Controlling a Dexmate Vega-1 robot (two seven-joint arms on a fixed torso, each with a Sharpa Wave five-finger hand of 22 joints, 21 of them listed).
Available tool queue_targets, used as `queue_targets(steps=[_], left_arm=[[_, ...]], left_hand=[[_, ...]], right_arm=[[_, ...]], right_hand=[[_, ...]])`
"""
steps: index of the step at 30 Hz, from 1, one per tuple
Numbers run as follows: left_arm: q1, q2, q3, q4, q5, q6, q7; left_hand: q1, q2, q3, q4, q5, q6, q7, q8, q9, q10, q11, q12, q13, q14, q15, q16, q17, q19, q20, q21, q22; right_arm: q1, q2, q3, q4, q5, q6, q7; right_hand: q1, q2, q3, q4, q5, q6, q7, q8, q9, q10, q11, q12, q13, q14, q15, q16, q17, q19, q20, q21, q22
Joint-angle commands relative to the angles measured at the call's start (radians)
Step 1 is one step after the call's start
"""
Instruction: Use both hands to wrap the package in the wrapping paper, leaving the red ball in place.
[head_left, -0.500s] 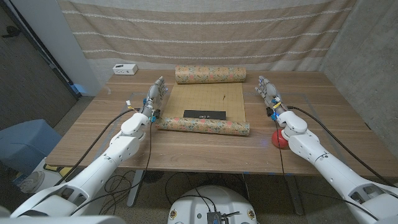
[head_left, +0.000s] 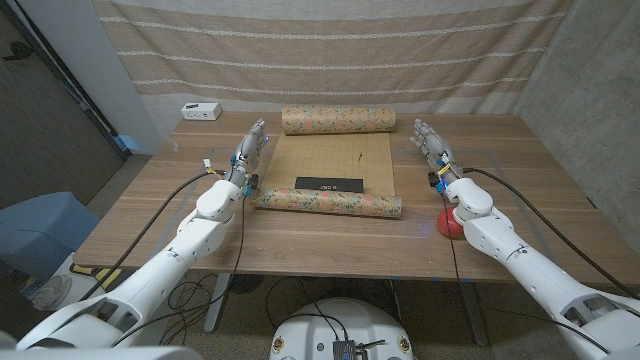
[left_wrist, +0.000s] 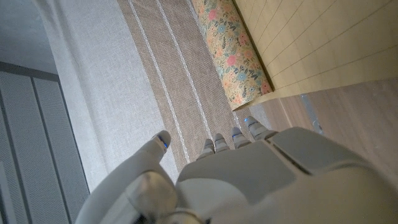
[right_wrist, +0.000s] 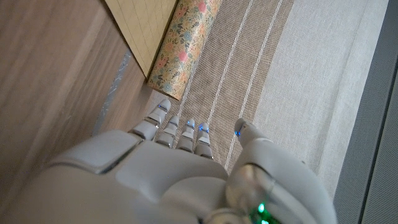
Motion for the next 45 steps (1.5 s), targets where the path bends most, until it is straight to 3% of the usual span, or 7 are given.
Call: queue_targets(steps=[1, 3, 7, 16, 19, 27, 45], left_arm=[[0.051, 0.03, 0.008, -0.08, 0.336, -0.098, 0.247], [0.065, 0.037, 0.005, -0.104, 0.39, -0.096, 0.287], [0.101, 0.052, -0.004, -0.17, 0.455, -0.063, 0.337], [0.181, 0.082, -0.026, -0.284, 0.602, -0.035, 0.435], [0.208, 0.093, -0.033, -0.32, 0.659, -0.02, 0.466], [0.274, 0.122, -0.049, -0.398, 0.781, 0.021, 0.527], [0.378, 0.176, -0.051, -0.53, 0.941, 0.147, 0.568]], left_hand=[[0.049, 0.026, 0.005, -0.048, -0.04, 0.081, -0.002, 0.011, 0.005, 0.065, 0.063, 0.009, 0.005, 0.019, 0.04, 0.013, -0.079, 0.038, 0.048, 0.002, 0.004], [0.057, 0.022, 0.005, -0.058, -0.045, 0.11, 0.002, 0.017, 0.005, 0.078, 0.068, 0.009, 0.005, 0.033, 0.047, 0.014, -0.082, 0.048, 0.059, 0.003, 0.004], [0.079, 0.015, 0.006, -0.089, -0.057, 0.146, 0.0, 0.013, 0.006, 0.117, 0.074, 0.011, 0.007, 0.077, 0.072, 0.017, -0.084, 0.063, 0.106, 0.001, 0.005], [0.129, 0.01, 0.013, -0.152, -0.061, 0.232, 0.005, 0.019, 0.008, 0.205, 0.082, 0.023, 0.01, 0.16, 0.092, 0.026, -0.082, 0.097, 0.149, 0.002, 0.007], [0.149, 0.013, 0.019, -0.174, -0.057, 0.26, -0.001, 0.021, 0.009, 0.234, 0.08, 0.026, 0.011, 0.182, 0.079, 0.026, -0.082, 0.117, 0.158, 0.006, 0.008], [0.179, 0.011, 0.023, -0.208, -0.053, 0.296, -0.005, 0.021, 0.01, 0.269, 0.069, 0.028, 0.012, 0.225, 0.076, 0.029, -0.081, 0.142, 0.168, 0.011, 0.01], [0.203, 0.01, 0.021, -0.234, -0.051, 0.314, -0.012, 0.014, 0.011, 0.29, 0.065, 0.025, 0.014, 0.259, 0.064, 0.03, -0.08, 0.156, 0.17, 0.013, 0.013]], right_arm=[[-0.035, -0.055, -0.02, -0.088, -0.196, 0.038, -0.116], [-0.044, -0.069, -0.023, -0.111, -0.233, 0.035, -0.134], [-0.071, -0.1, -0.022, -0.172, -0.302, 0.02, -0.172], [-0.152, -0.178, -0.008, -0.324, -0.453, -0.029, -0.236], [-0.178, -0.196, -0.002, -0.363, -0.49, -0.042, -0.251], [-0.232, -0.238, 0.013, -0.452, -0.582, -0.085, -0.277], [-0.319, -0.312, 0.034, -0.573, -0.714, -0.144, -0.273]], right_hand=[[0.049, -0.01, 0.015, -0.05, -0.013, 0.052, 0.006, 0.01, 0.006, 0.047, 0.034, 0.006, 0.005, 0.053, 0.051, 0.014, 0.005, 0.025, 0.044, 0.001, 0.007], [0.062, -0.013, 0.018, -0.065, -0.014, 0.062, 0.009, 0.01, 0.006, 0.057, 0.039, 0.005, 0.006, 0.062, 0.059, 0.014, 0.005, 0.029, 0.064, 0.001, 0.008], [0.084, -0.016, 0.023, -0.089, -0.013, 0.076, 0.007, 0.009, 0.007, 0.078, 0.038, 0.007, 0.007, 0.087, 0.065, 0.017, 0.006, 0.04, 0.084, 0.002, 0.009], [0.118, -0.013, 0.031, -0.122, -0.01, 0.124, 0.014, 0.017, 0.008, 0.133, 0.043, 0.017, 0.008, 0.13, 0.062, 0.026, 0.009, 0.061, 0.088, 0.006, 0.011], [0.128, -0.009, 0.033, -0.129, -0.01, 0.144, 0.012, 0.02, 0.008, 0.15, 0.038, 0.019, 0.009, 0.143, 0.052, 0.029, 0.011, 0.071, 0.085, 0.008, 0.011], [0.14, -0.007, 0.034, -0.137, -0.009, 0.157, 0.011, 0.02, 0.009, 0.158, 0.035, 0.017, 0.009, 0.151, 0.04, 0.03, 0.012, 0.079, 0.086, 0.009, 0.011], [0.157, 0.002, 0.038, -0.143, -0.008, 0.149, -0.003, 0.008, 0.01, 0.15, 0.017, 0.005, 0.01, 0.147, 0.028, 0.025, 0.016, 0.079, 0.08, 0.005, 0.011]])
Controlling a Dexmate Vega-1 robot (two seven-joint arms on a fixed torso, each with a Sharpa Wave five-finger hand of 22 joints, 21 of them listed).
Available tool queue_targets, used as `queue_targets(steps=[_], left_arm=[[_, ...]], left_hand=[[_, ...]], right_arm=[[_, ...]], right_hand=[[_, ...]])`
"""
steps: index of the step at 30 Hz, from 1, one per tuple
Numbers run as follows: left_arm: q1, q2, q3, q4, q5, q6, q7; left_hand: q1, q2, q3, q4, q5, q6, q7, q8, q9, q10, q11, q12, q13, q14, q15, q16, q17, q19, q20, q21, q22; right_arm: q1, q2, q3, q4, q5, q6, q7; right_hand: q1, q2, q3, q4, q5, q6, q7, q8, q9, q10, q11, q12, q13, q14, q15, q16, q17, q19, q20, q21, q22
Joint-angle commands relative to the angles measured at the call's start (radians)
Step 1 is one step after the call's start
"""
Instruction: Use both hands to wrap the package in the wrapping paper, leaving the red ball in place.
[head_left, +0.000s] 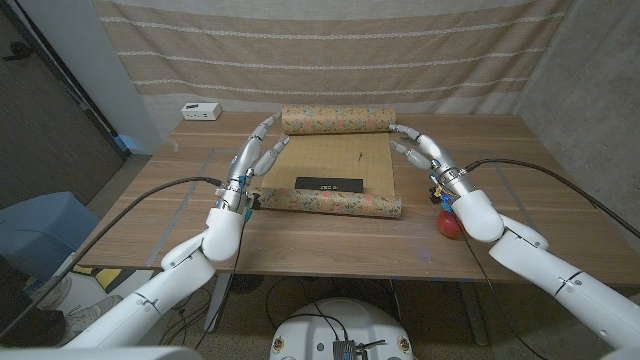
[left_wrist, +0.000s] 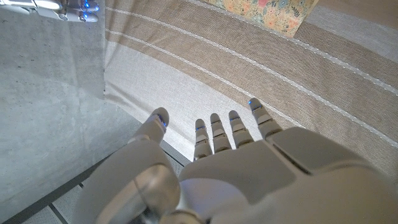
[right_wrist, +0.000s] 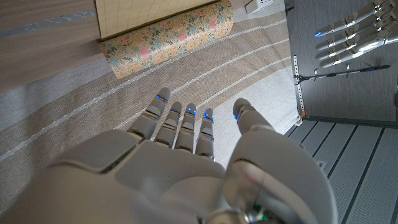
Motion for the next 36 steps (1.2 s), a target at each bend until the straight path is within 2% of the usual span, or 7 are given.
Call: queue_targets(steps=[1, 9, 11, 13, 16, 28, 36], left_arm=[[0.071, 0.036, -0.001, -0.092, 0.114, 0.08, 0.036], [0.101, 0.066, 0.014, -0.132, 0.164, 0.118, 0.029], [0.106, 0.067, 0.02, -0.129, 0.198, 0.122, 0.06], [0.113, 0.066, 0.025, -0.133, 0.23, 0.136, 0.086], [0.119, 0.073, 0.029, -0.146, 0.249, 0.162, 0.085], [0.139, 0.09, 0.058, -0.154, 0.314, 0.217, 0.128], [0.16, 0.099, 0.075, -0.173, 0.385, 0.294, 0.174]], left_hand=[[0.018, 0.005, 0.003, -0.013, 0.005, 0.003, -0.008, -0.003, 0.002, 0.007, -0.003, 0.001, 0.005, 0.019, -0.004, 0.006, 0.002, 0.016, 0.004, 0.007, 0.005], [0.03, 0.009, 0.004, -0.021, 0.007, -0.003, -0.013, -0.009, 0.002, 0.0, -0.008, -0.006, 0.006, 0.025, -0.006, 0.004, 0.003, 0.017, 0.004, 0.007, 0.006], [0.059, 0.019, 0.0, -0.031, 0.01, 0.089, 0.021, 0.016, 0.008, 0.092, -0.004, 0.02, 0.014, 0.079, -0.023, 0.015, 0.007, 0.031, 0.001, 0.009, 0.009], [0.07, 0.023, -0.005, -0.03, 0.01, 0.138, 0.028, 0.028, 0.013, 0.134, -0.005, 0.035, 0.024, 0.115, -0.04, 0.024, 0.01, 0.045, -0.002, 0.014, 0.011], [0.084, 0.018, -0.009, -0.037, 0.012, 0.113, 0.007, 0.014, 0.015, 0.117, -0.01, 0.027, 0.03, 0.125, -0.045, 0.023, 0.011, 0.051, -0.002, 0.016, 0.012], [0.12, 0.014, -0.008, -0.052, 0.016, 0.144, 0.001, 0.018, 0.016, 0.123, -0.017, 0.025, 0.035, 0.135, -0.052, 0.019, 0.011, 0.065, -0.003, 0.021, 0.013], [0.18, -0.001, -0.002, -0.071, 0.018, 0.166, -0.011, 0.022, 0.018, 0.154, -0.034, 0.032, 0.038, 0.161, -0.075, 0.02, 0.01, 0.09, -0.01, 0.029, 0.012]], right_arm=[[-0.061, -0.049, 0.013, -0.076, -0.088, -0.032, -0.005], [-0.098, -0.073, 0.01, -0.102, -0.162, -0.036, -0.023], [-0.106, -0.073, 0.009, -0.105, -0.191, -0.029, -0.044], [-0.112, -0.074, 0.005, -0.109, -0.22, -0.025, -0.058], [-0.119, -0.077, 0.0, -0.121, -0.252, -0.039, -0.06], [-0.13, -0.094, -0.031, -0.138, -0.297, -0.04, -0.024], [-0.144, -0.105, -0.035, -0.161, -0.355, -0.074, -0.034]], right_hand=[[0.018, 0.005, 0.005, -0.009, 0.005, -0.009, -0.008, -0.005, 0.005, -0.007, -0.012, -0.012, 0.005, 0.001, -0.012, 0.001, 0.004, 0.007, -0.001, 0.003, 0.002], [0.036, 0.002, 0.008, -0.019, 0.006, -0.021, -0.014, -0.012, 0.006, -0.027, -0.025, -0.023, 0.006, -0.015, -0.02, -0.009, 0.003, 0.0, -0.01, -0.002, 0.002], [0.055, 0.006, 0.014, -0.026, 0.008, -0.006, -0.012, -0.008, 0.007, -0.001, -0.025, -0.016, 0.007, 0.004, -0.035, -0.004, 0.003, 0.011, -0.015, 0.001, 0.003], [0.077, 0.007, 0.019, -0.031, 0.01, 0.021, -0.007, -0.001, 0.007, 0.039, -0.016, -0.005, 0.009, 0.047, -0.05, 0.012, 0.006, 0.029, -0.012, 0.006, 0.004], [0.098, 0.006, 0.024, -0.038, 0.01, 0.041, -0.009, 0.003, 0.007, 0.061, -0.017, -0.001, 0.01, 0.07, -0.06, 0.02, 0.008, 0.045, -0.009, 0.011, 0.004], [0.129, 0.001, 0.029, -0.048, 0.01, 0.043, -0.008, -0.001, 0.008, 0.045, -0.029, -0.012, 0.011, 0.059, -0.068, 0.014, 0.009, 0.049, -0.017, 0.01, 0.005], [0.172, -0.034, 0.026, -0.066, 0.001, 0.056, -0.005, -0.001, 0.008, 0.053, -0.033, -0.014, 0.011, 0.071, -0.072, 0.011, 0.005, 0.066, -0.015, 0.013, 0.004]])
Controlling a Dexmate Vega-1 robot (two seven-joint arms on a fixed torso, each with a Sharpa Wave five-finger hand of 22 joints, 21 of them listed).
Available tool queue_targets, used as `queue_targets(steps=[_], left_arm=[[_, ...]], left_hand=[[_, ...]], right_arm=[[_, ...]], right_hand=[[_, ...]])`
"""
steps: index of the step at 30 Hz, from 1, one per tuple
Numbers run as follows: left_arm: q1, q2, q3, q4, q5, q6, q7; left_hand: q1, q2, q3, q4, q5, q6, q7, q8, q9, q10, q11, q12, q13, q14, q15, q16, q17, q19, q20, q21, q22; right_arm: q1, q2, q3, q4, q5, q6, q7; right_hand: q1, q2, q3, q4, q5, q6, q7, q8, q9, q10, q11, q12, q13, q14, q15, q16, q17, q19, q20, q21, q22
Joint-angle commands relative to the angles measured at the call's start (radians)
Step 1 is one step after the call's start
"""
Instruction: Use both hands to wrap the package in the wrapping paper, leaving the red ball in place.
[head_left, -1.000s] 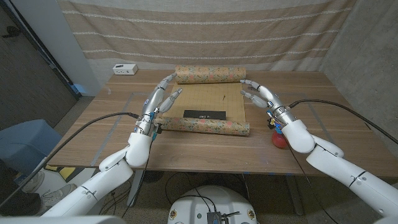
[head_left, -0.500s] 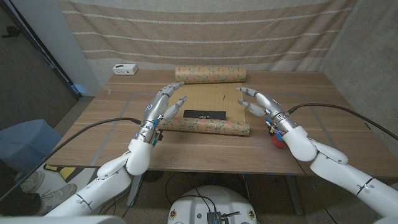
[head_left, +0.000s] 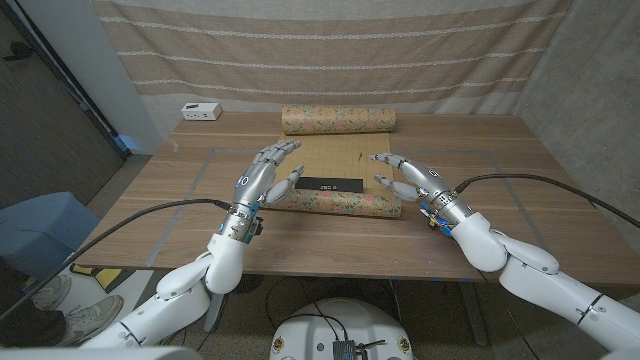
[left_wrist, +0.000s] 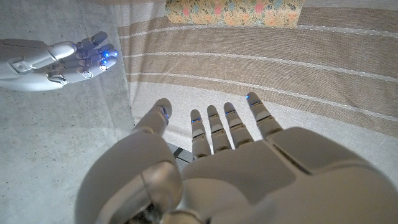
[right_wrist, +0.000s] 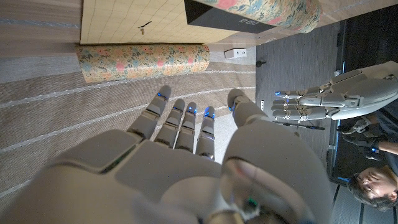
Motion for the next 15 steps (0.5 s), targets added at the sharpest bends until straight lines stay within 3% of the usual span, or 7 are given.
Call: queue_targets(steps=[1, 2, 6, 12, 15], left_arm=[[0.032, 0.018, 0.029, -0.029, 0.101, 0.105, 0.058], [0.034, 0.019, 0.031, -0.032, 0.108, 0.114, 0.06], [0.04, 0.028, 0.039, -0.042, 0.12, 0.15, 0.055], [0.05, 0.039, 0.051, -0.054, 0.149, 0.198, 0.065], [0.053, 0.046, 0.059, -0.063, 0.173, 0.24, 0.052]], left_hand=[[0.044, -0.019, -0.001, -0.015, 0.004, 0.015, -0.014, 0.009, 0.004, 0.021, -0.011, 0.008, 0.006, 0.021, -0.01, 0.001, 0.001, 0.014, -0.005, 0.006, 0.003], [0.05, -0.024, -0.002, -0.015, 0.003, 0.01, -0.02, 0.006, 0.004, 0.02, -0.014, 0.007, 0.007, 0.022, -0.013, 0.001, 0.001, 0.016, -0.01, 0.007, 0.003], [0.078, -0.051, -0.014, -0.015, -0.003, -0.02, -0.032, -0.006, 0.004, -0.001, -0.024, -0.004, 0.009, 0.014, -0.017, -0.007, 0.001, 0.018, -0.013, 0.006, 0.002], [0.107, -0.083, -0.027, -0.016, -0.009, -0.027, -0.038, -0.008, 0.004, -0.005, -0.036, -0.008, 0.011, 0.015, -0.023, -0.01, 0.001, 0.021, -0.017, 0.004, 0.001], [0.126, -0.107, -0.038, -0.015, -0.015, -0.047, -0.042, -0.014, 0.005, -0.017, -0.038, -0.014, 0.013, 0.008, -0.021, -0.014, 0.002, 0.025, -0.016, 0.004, 0.0]], right_arm=[[-0.021, -0.022, -0.015, -0.034, -0.086, -0.037, 0.003], [-0.021, -0.025, -0.016, -0.037, -0.092, -0.042, 0.008], [-0.023, -0.035, -0.02, -0.053, -0.12, -0.066, 0.016], [-0.031, -0.041, -0.028, -0.071, -0.161, -0.092, 0.006], [-0.025, -0.044, -0.037, -0.078, -0.179, -0.103, 0.016]], right_hand=[[0.027, -0.038, -0.013, -0.012, -0.006, 0.005, 0.007, 0.0, 0.003, -0.009, -0.02, -0.006, 0.002, 0.006, -0.028, -0.005, -0.001, 0.013, 0.005, 0.003, 0.004], [0.035, -0.06, -0.026, -0.008, -0.007, -0.013, 0.008, -0.008, 0.003, -0.02, -0.01, -0.011, 0.002, 0.0, -0.03, -0.011, -0.001, 0.015, 0.008, 0.002, 0.004], [0.047, -0.09, -0.047, -0.002, -0.004, -0.048, 0.005, -0.018, 0.004, -0.055, -0.017, -0.023, 0.004, -0.029, -0.027, -0.026, -0.001, 0.004, 0.012, -0.006, 0.005], [0.066, -0.105, -0.05, -0.009, 0.001, -0.054, 0.003, -0.017, 0.004, -0.056, -0.023, -0.02, 0.004, -0.026, -0.03, -0.027, -0.003, 0.005, 0.011, -0.007, 0.004], [0.088, -0.13, -0.057, -0.012, 0.008, -0.07, -0.006, -0.019, 0.004, -0.071, -0.029, -0.023, 0.004, -0.029, -0.031, -0.032, -0.004, 0.007, 0.011, -0.008, 0.004]])
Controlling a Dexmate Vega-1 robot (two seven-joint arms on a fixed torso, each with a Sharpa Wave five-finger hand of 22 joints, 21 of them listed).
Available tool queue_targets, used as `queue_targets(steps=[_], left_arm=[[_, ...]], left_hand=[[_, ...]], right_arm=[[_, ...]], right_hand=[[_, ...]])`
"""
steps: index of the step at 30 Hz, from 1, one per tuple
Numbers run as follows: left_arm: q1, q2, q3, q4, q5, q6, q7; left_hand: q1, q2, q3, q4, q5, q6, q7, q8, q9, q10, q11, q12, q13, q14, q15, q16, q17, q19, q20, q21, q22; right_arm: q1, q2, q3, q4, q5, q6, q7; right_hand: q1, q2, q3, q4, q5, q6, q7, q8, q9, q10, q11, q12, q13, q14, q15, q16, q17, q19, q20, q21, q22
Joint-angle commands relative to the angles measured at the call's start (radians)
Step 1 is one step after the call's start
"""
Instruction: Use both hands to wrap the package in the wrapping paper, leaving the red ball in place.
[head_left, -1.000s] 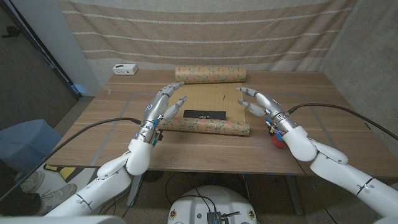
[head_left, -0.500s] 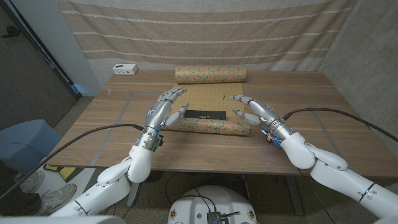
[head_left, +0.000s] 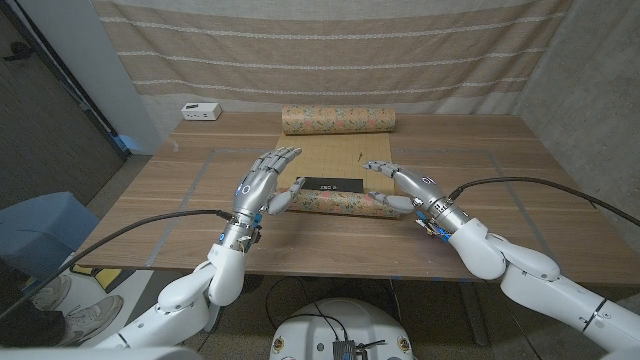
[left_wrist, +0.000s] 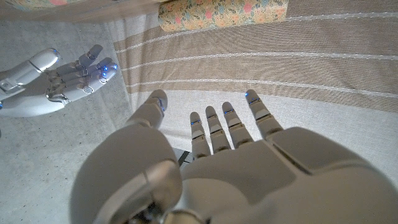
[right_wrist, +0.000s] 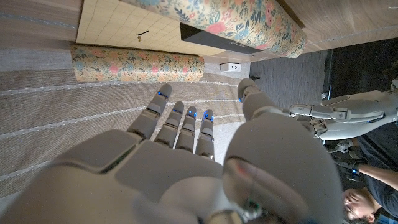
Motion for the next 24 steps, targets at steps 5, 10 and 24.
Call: queue_targets(steps=[5, 10, 24], left_arm=[[0.027, 0.043, 0.029, -0.052, 0.078, 0.175, -0.049], [0.03, 0.066, 0.029, -0.075, 0.072, 0.218, -0.107], [-0.001, 0.121, 0.026, -0.097, 0.023, 0.267, -0.238]], left_hand=[[0.062, -0.075, -0.057, 0.017, -0.015, -0.103, -0.002, -0.028, 0.005, -0.067, 0.003, -0.034, 0.009, -0.042, 0.021, -0.023, 0.003, 0.002, 0.017, -0.006, 0.002], [0.075, -0.1, -0.097, 0.028, -0.009, -0.184, 0.013, -0.038, 0.003, -0.129, 0.008, -0.056, 0.012, -0.099, 0.034, -0.033, 0.002, -0.013, 0.006, -0.019, 0.001], [0.081, -0.126, -0.144, 0.041, 0.002, -0.299, 0.019, -0.042, -0.002, -0.224, 0.033, -0.078, 0.008, -0.185, 0.05, -0.038, 0.002, -0.046, -0.01, -0.045, 0.0]], right_arm=[[0.017, -0.021, -0.036, -0.046, -0.093, -0.071, 0.054], [0.045, -0.023, -0.059, -0.064, -0.103, -0.105, 0.124], [0.146, 0.007, -0.13, -0.072, -0.133, -0.142, 0.251]], right_hand=[[0.013, -0.075, -0.05, 0.019, 0.026, -0.074, -0.012, -0.01, 0.005, -0.069, -0.01, -0.01, 0.007, -0.051, -0.026, -0.021, 0.002, -0.021, -0.003, -0.01, 0.006], [0.001, -0.092, -0.084, 0.035, 0.047, -0.158, -0.006, -0.016, 0.006, -0.144, -0.013, -0.013, 0.008, -0.107, -0.008, -0.029, 0.007, -0.058, -0.002, -0.019, 0.006], [-0.006, -0.09, -0.112, 0.048, 0.067, -0.242, 0.007, -0.015, 0.007, -0.216, 0.01, -0.012, 0.009, -0.169, 0.02, -0.031, 0.009, -0.089, -0.001, -0.021, 0.006]])
